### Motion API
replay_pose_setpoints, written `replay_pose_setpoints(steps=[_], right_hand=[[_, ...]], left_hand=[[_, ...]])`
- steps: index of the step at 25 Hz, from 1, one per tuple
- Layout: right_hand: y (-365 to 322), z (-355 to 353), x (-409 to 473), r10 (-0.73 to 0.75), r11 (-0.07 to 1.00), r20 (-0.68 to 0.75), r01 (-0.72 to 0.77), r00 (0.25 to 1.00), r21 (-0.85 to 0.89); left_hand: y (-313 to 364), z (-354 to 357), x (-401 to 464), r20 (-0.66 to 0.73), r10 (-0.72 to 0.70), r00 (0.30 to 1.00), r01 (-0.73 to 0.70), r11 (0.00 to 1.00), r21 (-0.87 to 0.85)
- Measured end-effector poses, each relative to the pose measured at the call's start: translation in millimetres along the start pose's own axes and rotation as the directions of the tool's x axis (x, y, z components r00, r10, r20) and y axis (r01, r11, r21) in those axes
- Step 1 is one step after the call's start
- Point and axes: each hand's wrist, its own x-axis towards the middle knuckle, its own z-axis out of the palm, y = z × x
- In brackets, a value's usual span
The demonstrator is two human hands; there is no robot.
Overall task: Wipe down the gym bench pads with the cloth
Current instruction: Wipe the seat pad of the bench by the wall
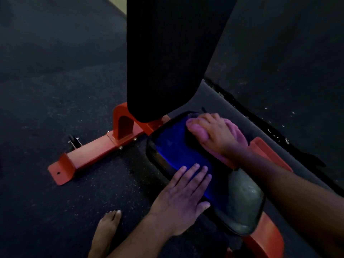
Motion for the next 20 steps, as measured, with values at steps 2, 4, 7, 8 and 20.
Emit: replay_pose_setpoints(steps=[2, 4, 7, 8, 20], right_hand=[[13.9, 3.8, 26.8, 0.315, 0.949, 0.017, -0.315, 0.949, 0.027], [-12.1, 7.1, 51.9, 0.426, 0.904, 0.028, -0.426, 0.905, 0.038], [-40.7, 13.5, 29.7, 0.070, 0.997, -0.018, -0.069, 0.997, 0.035], [-34.3, 12.1, 12.1, -0.004, 0.999, -0.028, 0.005, 1.000, 0.049], [-83.1, -9.8, 36.4, 0.124, 0.992, 0.094, -0.126, 0.988, 0.007]], left_hand=[[-1.6, 4.4, 1.4, -0.065, 0.005, 0.998, -0.004, 1.000, 0.022], [-0.4, 3.5, 2.4, -0.033, 0.009, 0.999, -0.008, 0.999, 0.033], [-1.6, 2.5, 2.9, 0.002, 0.002, 1.000, -0.002, 0.999, 0.040], [-2.0, 2.8, 3.1, 0.002, 0.006, 1.000, -0.006, 0.998, 0.064], [-30.3, -122.1, 10.9, 0.517, 0.038, 0.855, 0.040, 0.989, -0.139]])
